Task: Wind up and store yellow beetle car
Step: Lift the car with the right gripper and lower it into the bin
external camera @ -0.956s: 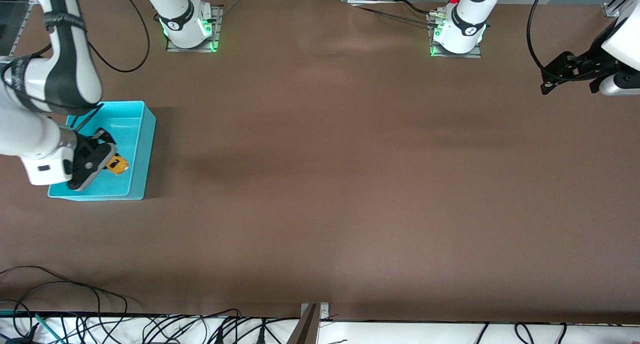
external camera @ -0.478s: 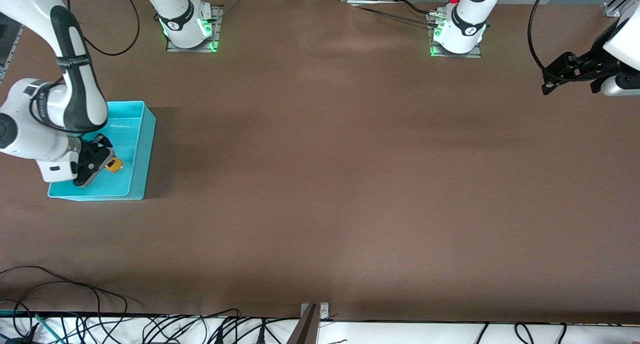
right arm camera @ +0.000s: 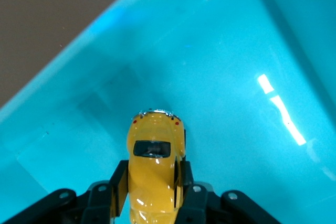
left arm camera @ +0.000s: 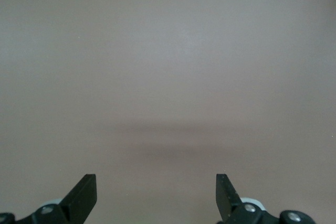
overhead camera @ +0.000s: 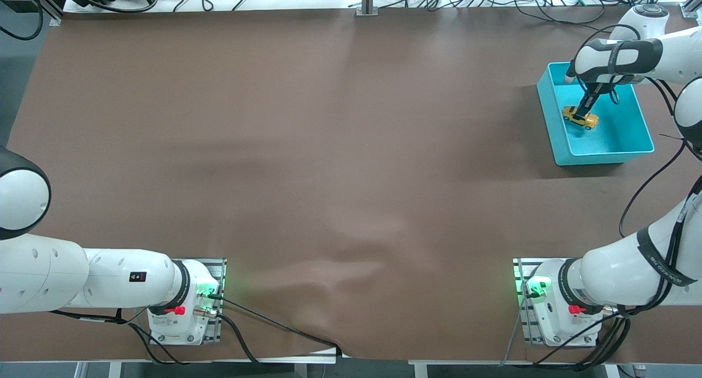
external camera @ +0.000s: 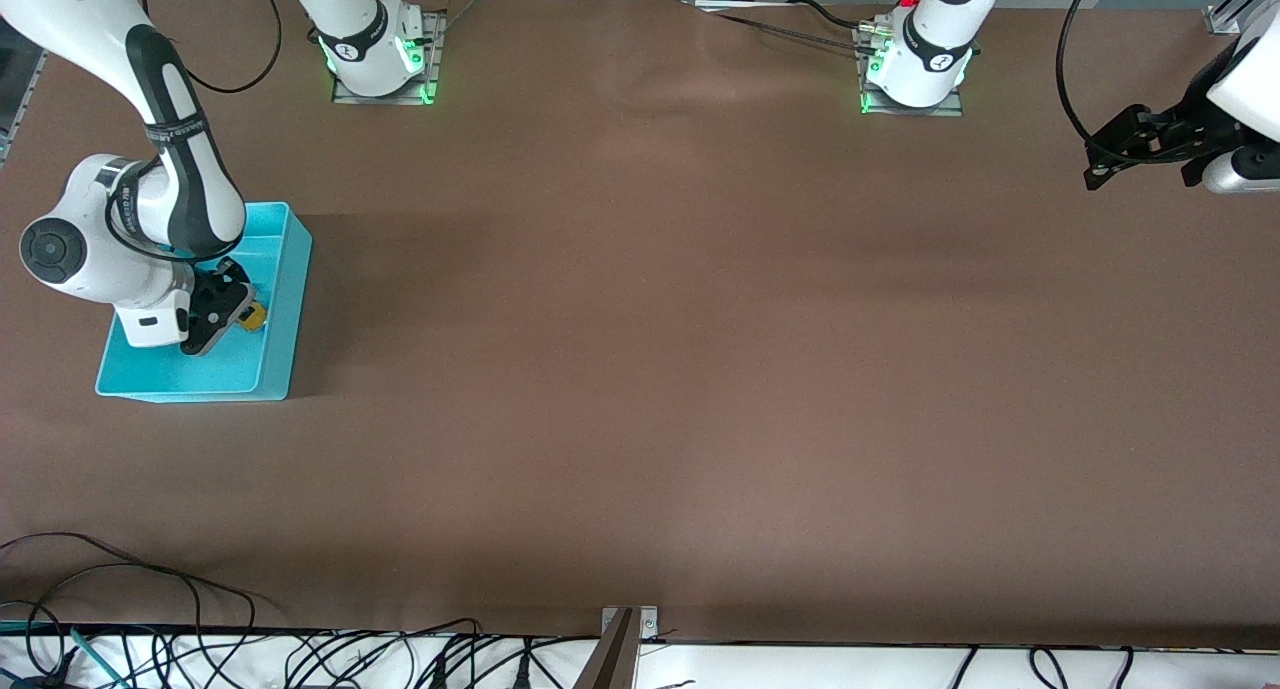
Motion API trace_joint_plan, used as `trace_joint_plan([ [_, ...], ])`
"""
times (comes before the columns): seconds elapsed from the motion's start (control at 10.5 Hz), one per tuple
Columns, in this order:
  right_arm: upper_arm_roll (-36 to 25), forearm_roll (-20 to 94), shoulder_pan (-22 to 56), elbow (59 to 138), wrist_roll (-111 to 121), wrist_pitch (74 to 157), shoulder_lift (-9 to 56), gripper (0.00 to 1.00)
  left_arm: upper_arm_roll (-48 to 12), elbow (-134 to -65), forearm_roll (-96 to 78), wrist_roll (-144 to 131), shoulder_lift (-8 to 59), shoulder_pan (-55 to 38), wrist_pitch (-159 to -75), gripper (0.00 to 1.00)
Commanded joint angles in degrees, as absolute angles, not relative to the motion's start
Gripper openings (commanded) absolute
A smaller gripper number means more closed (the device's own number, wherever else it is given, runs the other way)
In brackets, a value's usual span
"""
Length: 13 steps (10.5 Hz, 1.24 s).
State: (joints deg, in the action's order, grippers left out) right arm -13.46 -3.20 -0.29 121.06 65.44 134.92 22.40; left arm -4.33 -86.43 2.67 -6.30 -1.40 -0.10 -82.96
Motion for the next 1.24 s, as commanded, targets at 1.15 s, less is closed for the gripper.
trace_joint_plan([
  [1.15, -16.0, -2.3, -2.6, 123.5, 61.3, 129.5, 20.7, 0.00, -4.4, -84.1, 2.4, -6.7, -0.4, 0.3, -81.3, 1.00],
])
